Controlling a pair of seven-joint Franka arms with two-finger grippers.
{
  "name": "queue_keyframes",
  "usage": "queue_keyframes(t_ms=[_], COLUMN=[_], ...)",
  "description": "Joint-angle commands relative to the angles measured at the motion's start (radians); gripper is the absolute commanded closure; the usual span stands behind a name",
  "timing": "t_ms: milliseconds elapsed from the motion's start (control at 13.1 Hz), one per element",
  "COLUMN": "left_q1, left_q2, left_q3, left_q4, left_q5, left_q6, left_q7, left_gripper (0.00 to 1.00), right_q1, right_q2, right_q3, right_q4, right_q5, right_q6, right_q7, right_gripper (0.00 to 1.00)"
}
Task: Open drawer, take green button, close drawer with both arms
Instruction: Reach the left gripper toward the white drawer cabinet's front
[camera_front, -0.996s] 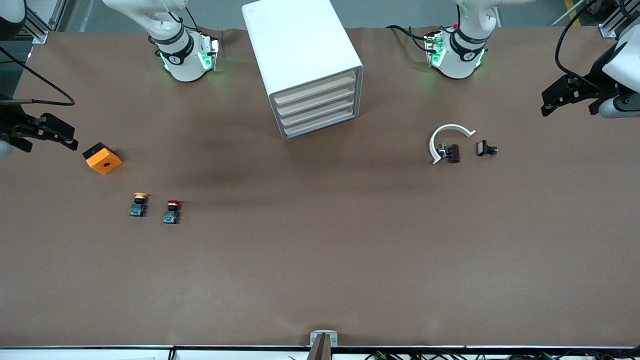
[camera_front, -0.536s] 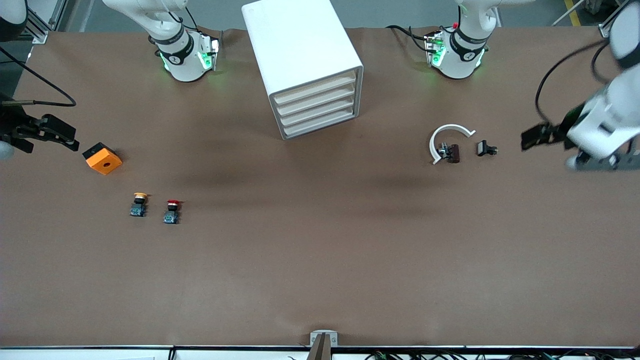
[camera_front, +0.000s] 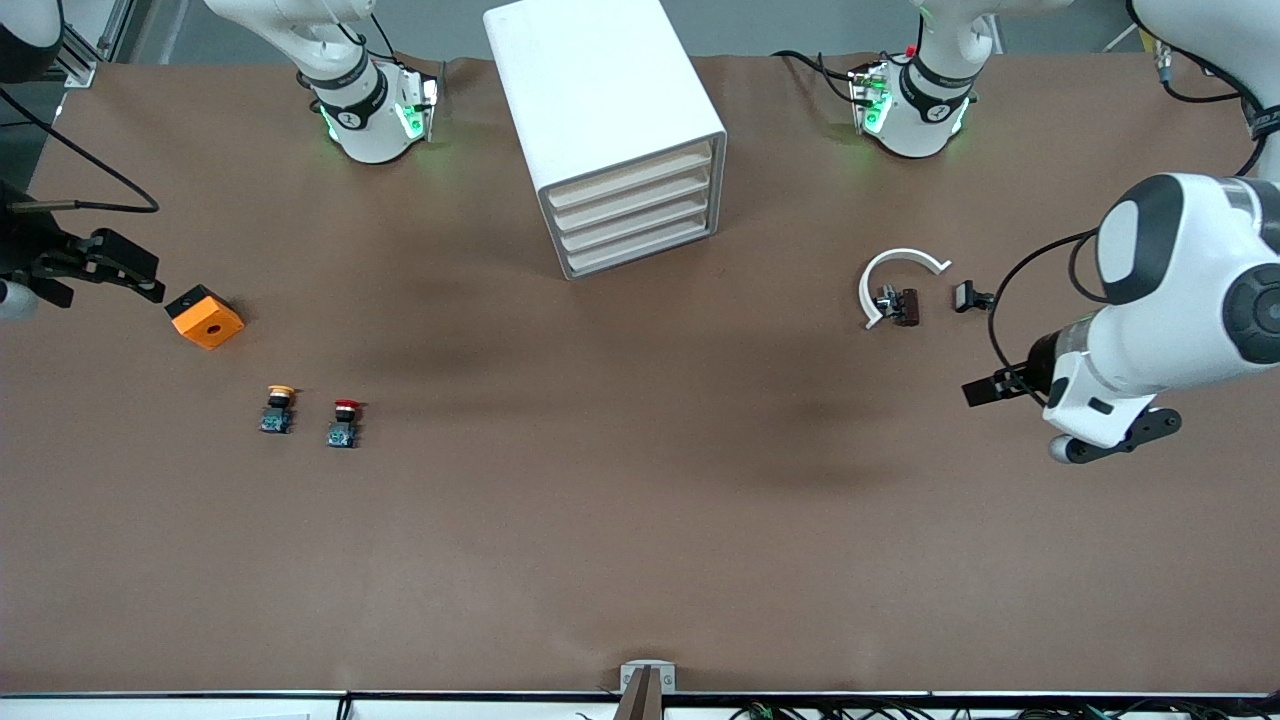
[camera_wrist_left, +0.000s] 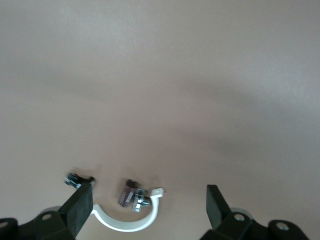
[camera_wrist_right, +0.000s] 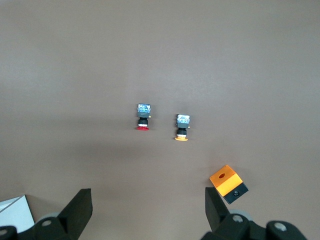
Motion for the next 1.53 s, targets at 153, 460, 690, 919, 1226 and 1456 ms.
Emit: queue_keyframes(t_ms=[153, 460, 690, 919, 1226, 1456], left_q1=[-0.054, -0.089, -0.088, -0.089, -0.109, -0.117], left_q2=[0.066, 0.113, 0.147, 0.198, 0.247, 0.279], left_q3=[0.001, -0.001, -0.001, -0.001, -0.001, -0.001], left_q4=[0.031, 0.029, 0.023, 0.023, 0.009, 0.011], left_q5=[-0.09, -0.191, -0.338, -0.47, -0.599, -0.708], left_q6=[-0.061, -0.153, -0.187, -0.188, -0.185, -0.181], left_q7=[-0.302, -0.698, -0.917, -1.033, -1.055, -1.056], left_gripper=[0.0, 0.0, 0.0, 0.0, 0.0, 0.0], right_q1=[0.036, 0.034, 0.036, 0.031, 0.03, 0.031], right_q2=[0.024, 0.027, 0.027, 0.026, 0.027, 0.027], right_q3=[0.001, 0.001, 0.001, 0.0, 0.0, 0.0], right_q4=[0.04, 0.045, 0.045, 0.052, 0.059, 0.059], right_q5=[-0.003, -0.001, 0.0, -0.001, -0.001, 0.002], right_q6=[-0.003, -0.003, -0.003, -0.005, -0.003, -0.003], right_q7=[0.01, 0.009, 0.01, 0.01, 0.01, 0.009], right_gripper=[0.0, 0.0, 0.0, 0.0, 0.0, 0.0])
